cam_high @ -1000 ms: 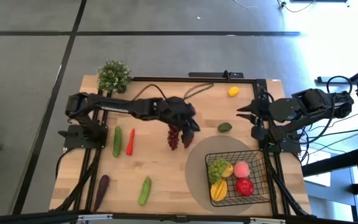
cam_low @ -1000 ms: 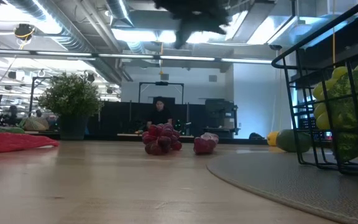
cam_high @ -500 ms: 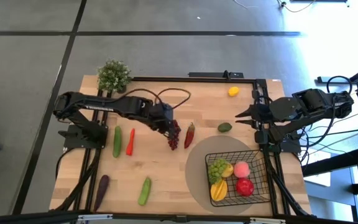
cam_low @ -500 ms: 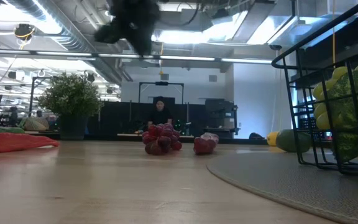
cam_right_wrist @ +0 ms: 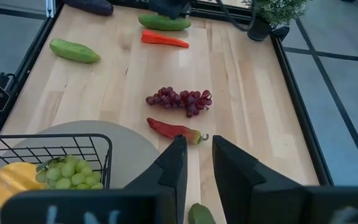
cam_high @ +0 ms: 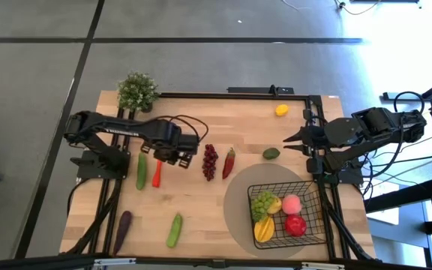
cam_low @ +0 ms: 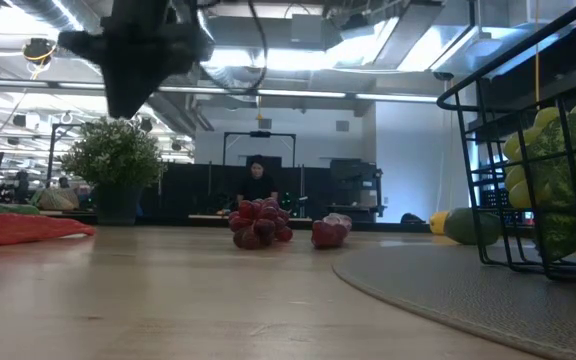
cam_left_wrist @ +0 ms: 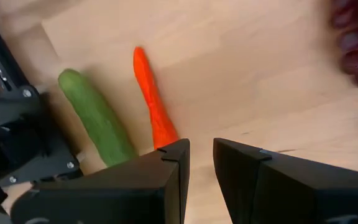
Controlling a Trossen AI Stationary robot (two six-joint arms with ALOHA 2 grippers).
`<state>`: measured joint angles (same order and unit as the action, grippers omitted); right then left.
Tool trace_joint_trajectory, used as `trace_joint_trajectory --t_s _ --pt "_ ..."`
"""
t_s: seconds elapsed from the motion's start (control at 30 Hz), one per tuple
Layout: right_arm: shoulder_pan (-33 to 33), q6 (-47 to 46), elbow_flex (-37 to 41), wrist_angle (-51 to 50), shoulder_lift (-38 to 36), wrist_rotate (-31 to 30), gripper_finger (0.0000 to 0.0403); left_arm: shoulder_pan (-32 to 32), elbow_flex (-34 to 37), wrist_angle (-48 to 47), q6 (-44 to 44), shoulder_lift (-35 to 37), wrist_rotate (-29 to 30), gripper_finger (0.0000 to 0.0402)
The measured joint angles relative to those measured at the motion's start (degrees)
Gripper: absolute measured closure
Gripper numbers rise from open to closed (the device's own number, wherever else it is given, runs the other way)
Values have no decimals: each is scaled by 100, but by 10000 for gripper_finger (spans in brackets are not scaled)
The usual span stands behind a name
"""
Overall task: Build produce basket
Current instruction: Put the lime into the wire basket
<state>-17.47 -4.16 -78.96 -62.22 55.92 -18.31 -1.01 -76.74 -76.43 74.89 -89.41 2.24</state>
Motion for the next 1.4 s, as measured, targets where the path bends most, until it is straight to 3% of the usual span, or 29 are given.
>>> trace_joint_trajectory --t_s 0.17,0.4,0.67,0.9,1.03,1.23,1.4 --pt "0 9 0 2 0 65 334 111 671 34 -36 -2 -369 341" --pt "0 -77 0 -110 0 830 334 229 1468 616 -162 -9 -643 341" --pt "4 -1043 0 -422 0 -204 334 229 1385 1725 -597 -9 -431 341" --pt "6 -1276 0 -534 29 -303 334 256 1084 3065 -1825 -9 -182 341" --pt "11 -1942 0 -793 33 -308 334 437 1078 3900 -3095 -7 -192 341" --pt "383 -2733 0 -1072 78 -321 334 962 1078 4945 -4709 -7 -742 341" --pt "950 -2844 0 -1264 211 -277 334 1252 1078 5598 -6019 -9 -995 341"
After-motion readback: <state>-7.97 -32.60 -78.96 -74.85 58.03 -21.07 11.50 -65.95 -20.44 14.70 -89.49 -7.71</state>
